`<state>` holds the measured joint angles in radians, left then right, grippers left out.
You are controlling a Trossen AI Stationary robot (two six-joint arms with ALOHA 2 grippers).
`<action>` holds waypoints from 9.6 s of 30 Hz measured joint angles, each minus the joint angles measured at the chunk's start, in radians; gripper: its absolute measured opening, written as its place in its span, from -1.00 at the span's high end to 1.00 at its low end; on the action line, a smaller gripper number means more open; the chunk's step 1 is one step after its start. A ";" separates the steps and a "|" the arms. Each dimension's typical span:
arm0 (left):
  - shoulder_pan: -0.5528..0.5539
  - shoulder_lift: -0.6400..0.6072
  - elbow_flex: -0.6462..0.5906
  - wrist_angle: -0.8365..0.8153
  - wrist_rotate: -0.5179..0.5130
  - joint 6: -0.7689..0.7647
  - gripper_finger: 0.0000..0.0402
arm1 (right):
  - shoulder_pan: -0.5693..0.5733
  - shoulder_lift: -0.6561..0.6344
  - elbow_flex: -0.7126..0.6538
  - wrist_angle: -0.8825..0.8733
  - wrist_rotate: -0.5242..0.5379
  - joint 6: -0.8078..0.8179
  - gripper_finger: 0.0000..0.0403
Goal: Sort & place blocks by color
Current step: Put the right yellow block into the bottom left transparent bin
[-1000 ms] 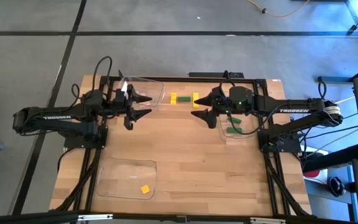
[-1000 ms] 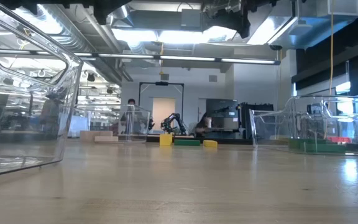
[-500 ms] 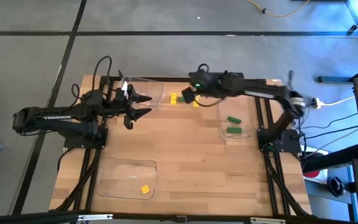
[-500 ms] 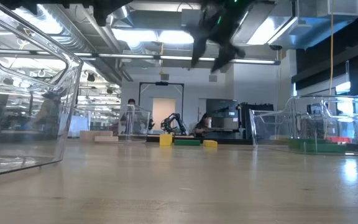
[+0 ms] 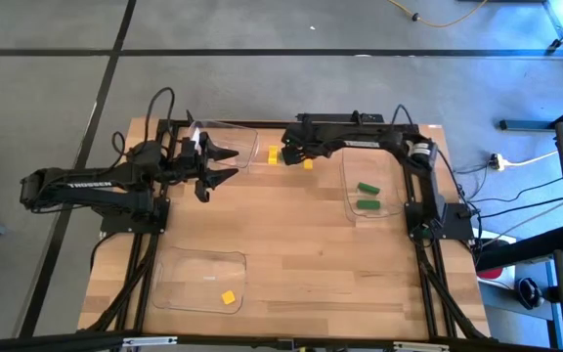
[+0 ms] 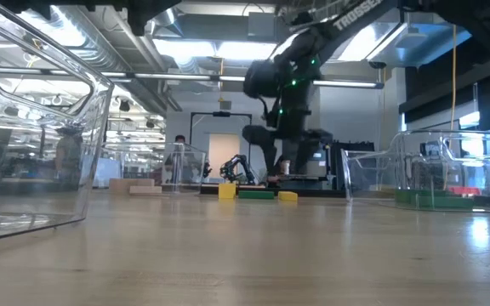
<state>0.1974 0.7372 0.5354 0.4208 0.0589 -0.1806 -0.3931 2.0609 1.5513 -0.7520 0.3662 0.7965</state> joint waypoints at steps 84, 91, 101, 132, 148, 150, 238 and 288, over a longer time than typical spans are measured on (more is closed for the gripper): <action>-0.002 0.077 0.002 0.045 0.081 -0.185 -0.16 | 0.446 -0.722 -0.617 1.078 -0.247 -0.335 0.36; -0.002 0.077 0.002 0.045 0.080 -0.185 -0.16 | 0.446 -0.722 -0.617 1.078 -0.247 -0.335 0.36; -0.020 0.138 0.005 0.095 0.080 -0.259 -0.16 | 0.446 -0.722 -0.617 1.084 -0.247 -0.335 0.36; -0.080 0.586 0.399 0.143 0.142 -0.102 -0.06 | 0.446 -0.721 -0.616 1.130 -0.289 -0.413 0.36; -0.021 0.542 0.399 0.059 0.208 -0.120 0.41 | 0.446 -0.730 -0.616 1.105 -0.281 -0.461 0.01; -0.002 0.501 0.401 0.025 0.207 -0.103 0.41 | 0.447 -0.748 -0.616 1.090 -0.286 -0.461 -0.19; -0.255 -0.020 0.313 -0.675 -0.008 -0.026 0.41 | 0.426 -0.948 -0.616 0.765 -0.220 -0.483 -0.49; -0.920 0.833 0.441 -1.165 0.039 -0.477 0.41 | 0.426 -0.948 -0.617 0.665 -0.203 -0.521 -0.49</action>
<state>-0.7223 1.5702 0.9761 -0.7447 0.0976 -0.6579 0.0326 1.1126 0.9340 -0.0866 0.1632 0.2752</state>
